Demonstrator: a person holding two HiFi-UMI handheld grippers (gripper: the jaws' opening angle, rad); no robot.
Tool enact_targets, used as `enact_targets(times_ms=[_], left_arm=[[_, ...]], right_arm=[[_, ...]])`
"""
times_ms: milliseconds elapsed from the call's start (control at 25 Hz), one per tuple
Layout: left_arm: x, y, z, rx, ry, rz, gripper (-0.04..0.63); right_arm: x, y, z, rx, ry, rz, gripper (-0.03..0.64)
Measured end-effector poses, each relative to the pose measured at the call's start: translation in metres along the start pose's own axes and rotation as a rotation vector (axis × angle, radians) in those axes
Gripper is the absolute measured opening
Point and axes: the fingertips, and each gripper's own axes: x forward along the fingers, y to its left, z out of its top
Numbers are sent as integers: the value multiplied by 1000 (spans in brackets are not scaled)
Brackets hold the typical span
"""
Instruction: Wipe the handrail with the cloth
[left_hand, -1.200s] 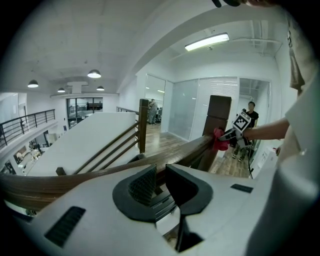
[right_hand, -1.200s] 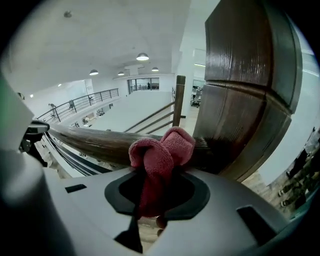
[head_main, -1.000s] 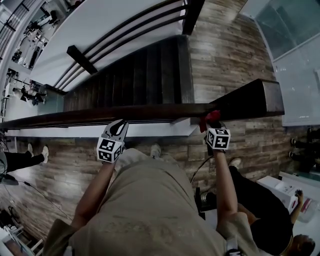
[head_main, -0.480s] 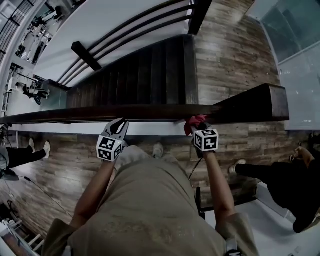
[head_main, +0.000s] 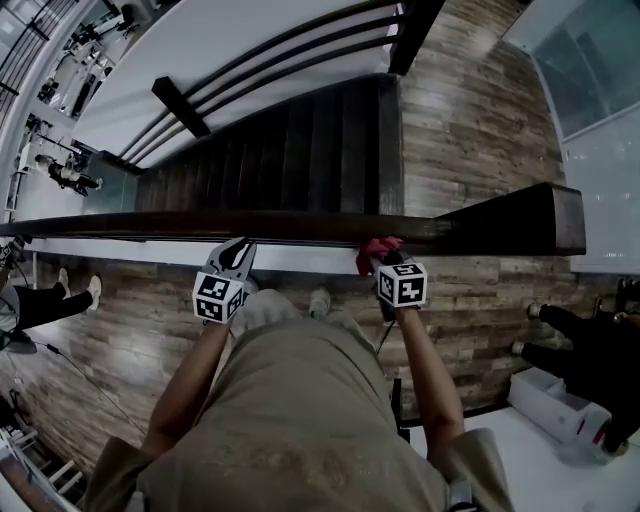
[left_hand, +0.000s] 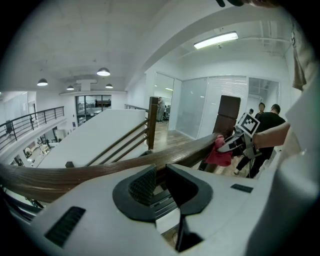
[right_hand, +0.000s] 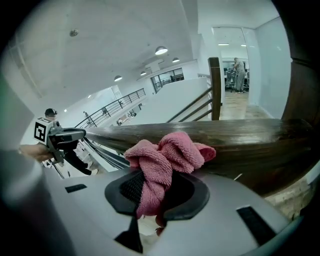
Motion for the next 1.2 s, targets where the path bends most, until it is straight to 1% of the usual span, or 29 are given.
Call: enact_targets(times_ms=[80,240,400,520,640,760,920,1040,1200], left_arm=[[-1,3,0,0,-1,2,72],[-8,13,-6,12,1,16,72],[-24,32,-15,-8,0,51,72],[-36,51,-27,-29,-6,79,72],[-47,70,-35,-47,-9,89,71],[-61,86,-41,-43,-10,77,67],[-76,111,-44,-36,-11,50,55],[-86,129,-44,-12,-17,15,34],[-98,154,-49,9,-22,-24,21]], right_arm=[[7,11,3,2,1,16,97],[19,30,4,39,-3,51,95],[31,54,8,25,-2,93,95],[37,66,8,15,-24,92,95],[44,75,9,20,-34,87,95],[51,91,8,14,-23,80,96],[65,120,12,-27,-7,57,95],[78,148,14,-39,-8,51,96],[93,182,17,-57,7,43,96]])
